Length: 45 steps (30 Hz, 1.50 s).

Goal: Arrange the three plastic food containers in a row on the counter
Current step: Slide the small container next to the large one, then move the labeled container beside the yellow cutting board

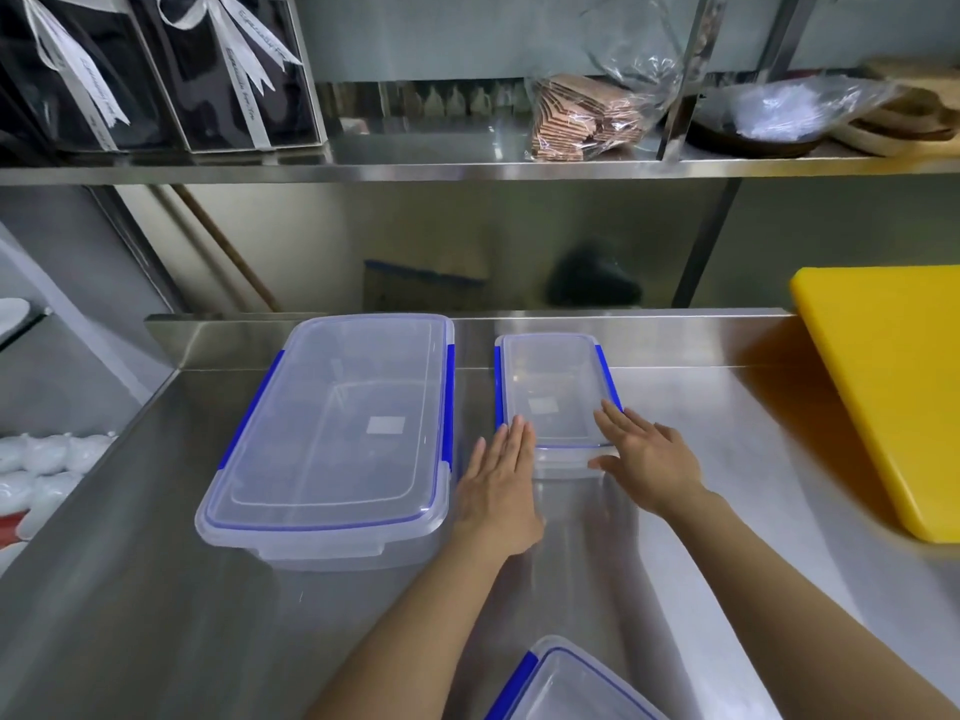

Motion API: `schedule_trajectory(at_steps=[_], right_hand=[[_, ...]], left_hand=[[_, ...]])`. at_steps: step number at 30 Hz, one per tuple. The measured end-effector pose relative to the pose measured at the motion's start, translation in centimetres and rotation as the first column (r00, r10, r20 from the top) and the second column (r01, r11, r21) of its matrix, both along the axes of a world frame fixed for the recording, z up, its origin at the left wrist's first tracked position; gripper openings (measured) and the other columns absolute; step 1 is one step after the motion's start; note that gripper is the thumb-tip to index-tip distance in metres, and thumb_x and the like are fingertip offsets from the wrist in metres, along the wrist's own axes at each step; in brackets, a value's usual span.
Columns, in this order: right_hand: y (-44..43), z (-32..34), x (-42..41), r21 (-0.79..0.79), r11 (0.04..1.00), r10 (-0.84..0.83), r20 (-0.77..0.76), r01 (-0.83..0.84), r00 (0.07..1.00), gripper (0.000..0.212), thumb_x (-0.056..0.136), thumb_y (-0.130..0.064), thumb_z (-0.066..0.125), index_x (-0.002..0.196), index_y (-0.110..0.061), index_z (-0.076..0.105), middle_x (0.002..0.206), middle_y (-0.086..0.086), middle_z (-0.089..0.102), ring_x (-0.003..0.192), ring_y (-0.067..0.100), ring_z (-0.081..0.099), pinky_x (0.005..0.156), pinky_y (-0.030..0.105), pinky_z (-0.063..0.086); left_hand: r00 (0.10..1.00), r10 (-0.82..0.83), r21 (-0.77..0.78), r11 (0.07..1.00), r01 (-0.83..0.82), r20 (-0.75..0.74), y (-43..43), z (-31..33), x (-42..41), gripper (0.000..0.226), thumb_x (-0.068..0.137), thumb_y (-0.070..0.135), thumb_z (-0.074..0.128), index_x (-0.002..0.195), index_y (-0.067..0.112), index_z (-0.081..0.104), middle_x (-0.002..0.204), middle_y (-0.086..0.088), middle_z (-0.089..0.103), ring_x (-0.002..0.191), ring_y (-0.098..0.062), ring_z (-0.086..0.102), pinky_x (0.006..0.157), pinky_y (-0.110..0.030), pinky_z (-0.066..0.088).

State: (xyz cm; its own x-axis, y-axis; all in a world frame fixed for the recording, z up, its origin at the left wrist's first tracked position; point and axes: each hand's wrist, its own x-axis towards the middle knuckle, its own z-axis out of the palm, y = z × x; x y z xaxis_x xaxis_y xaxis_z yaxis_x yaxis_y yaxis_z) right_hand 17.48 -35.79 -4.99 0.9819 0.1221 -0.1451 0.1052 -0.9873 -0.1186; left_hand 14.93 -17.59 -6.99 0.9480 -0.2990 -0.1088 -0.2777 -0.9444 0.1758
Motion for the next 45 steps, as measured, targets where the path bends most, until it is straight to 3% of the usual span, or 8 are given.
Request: schedule_trajectory(at_steps=[6,14,21,29,35,40,42,45], right_hand=[[1.0,0.4,-1.7,-0.078,0.994,-0.081,0.024,0.082,0.996,0.070,0.092,-0.051,0.037,0.146,-0.023,0.002,0.158,0.006,-0.004,0.145,0.025,0.000,0.116,0.043,0.012],[0.4,2.6,-7.6,0.295,0.926,-0.268,0.074,0.235,0.961,0.057,0.090,-0.047,0.046,0.135,-0.013,0.035,0.140,0.015,0.043,0.121,0.035,0.047,0.096,0.045,0.042],[0.1,4.8,-14.2,0.478,0.814,-0.205,-0.295,0.329,0.933,0.062,0.082,-0.048,0.060,0.130,-0.012,0.046,0.125,0.012,0.057,0.098,0.026,0.059,0.083,0.034,0.048],[-0.7,5.4,-20.2,0.269,0.908,0.029,-0.805,0.321,0.593,0.059,0.075,-0.043,0.070,0.124,-0.018,0.048,0.106,0.011,0.068,0.086,0.031,0.069,0.081,0.043,0.058],[-1.5,3.8,-21.2,0.473,0.781,-0.021,-0.634,0.408,0.773,0.046,0.079,-0.029,0.070,0.115,-0.013,0.048,0.083,0.007,0.069,0.064,0.022,0.069,0.062,0.031,0.061],[-1.1,1.6,-20.9,0.590,0.650,-0.333,-0.345,0.479,0.877,0.047,0.085,-0.035,0.060,0.123,-0.011,0.046,0.108,0.015,0.063,0.086,0.027,0.065,0.074,0.037,0.058],[-0.8,1.0,-21.2,0.624,0.621,-0.381,-0.289,0.474,0.879,0.061,0.082,-0.043,0.061,0.131,-0.015,0.040,0.124,0.014,0.056,0.099,0.026,0.059,0.084,0.039,0.054],[-0.9,1.4,-22.1,0.615,0.665,-0.318,-0.280,0.424,0.906,0.089,0.070,-0.052,0.069,0.141,-0.025,0.024,0.147,0.006,0.031,0.123,0.028,0.046,0.092,0.042,0.049]], left_hand=[[0.997,0.013,-0.098,0.995,-0.020,-0.071,0.1,1.7,-1.5,0.085,0.090,0.042,0.051,0.148,0.020,-0.007,0.159,-0.003,-0.013,0.146,-0.022,-0.014,0.117,-0.036,-0.005],[0.925,0.064,-0.536,0.799,-0.272,-0.374,2.0,4.4,-7.2,0.060,0.085,0.047,0.059,0.136,0.020,0.042,0.139,-0.004,0.051,0.123,-0.018,0.051,0.097,-0.028,0.040],[0.822,-0.019,-0.619,0.668,-0.413,-0.569,4.4,4.2,-12.2,0.048,0.085,0.040,0.062,0.126,0.016,0.055,0.127,-0.003,0.059,0.113,-0.014,0.055,0.098,-0.027,0.040],[0.669,-0.120,-0.601,0.572,-0.557,-0.734,5.2,3.0,-16.6,0.036,0.082,0.031,0.068,0.114,0.018,0.060,0.107,-0.005,0.069,0.085,-0.016,0.066,0.075,-0.025,0.053],[0.639,-0.082,-0.611,0.408,-0.679,-0.765,4.6,1.9,-18.2,0.030,0.083,0.012,0.068,0.109,0.018,0.055,0.102,-0.010,0.067,0.087,-0.028,0.065,0.084,-0.047,0.052],[0.652,0.111,-0.632,0.170,-0.756,-0.750,1.6,0.8,-19.6,0.043,0.084,0.019,0.068,0.120,0.012,0.046,0.110,-0.011,0.063,0.093,-0.030,0.064,0.085,-0.049,0.054],[0.718,0.272,-0.680,0.234,-0.695,-0.640,0.7,1.2,-20.0,0.052,0.081,0.023,0.070,0.121,0.010,0.040,0.115,-0.005,0.052,0.100,-0.027,0.059,0.086,-0.042,0.053],[0.873,0.401,-0.590,0.646,-0.485,-0.279,0.9,2.6,-20.4,0.052,0.079,0.031,0.071,0.115,0.006,0.042,0.117,-0.008,0.041,0.111,-0.026,0.047,0.088,-0.034,0.042]])
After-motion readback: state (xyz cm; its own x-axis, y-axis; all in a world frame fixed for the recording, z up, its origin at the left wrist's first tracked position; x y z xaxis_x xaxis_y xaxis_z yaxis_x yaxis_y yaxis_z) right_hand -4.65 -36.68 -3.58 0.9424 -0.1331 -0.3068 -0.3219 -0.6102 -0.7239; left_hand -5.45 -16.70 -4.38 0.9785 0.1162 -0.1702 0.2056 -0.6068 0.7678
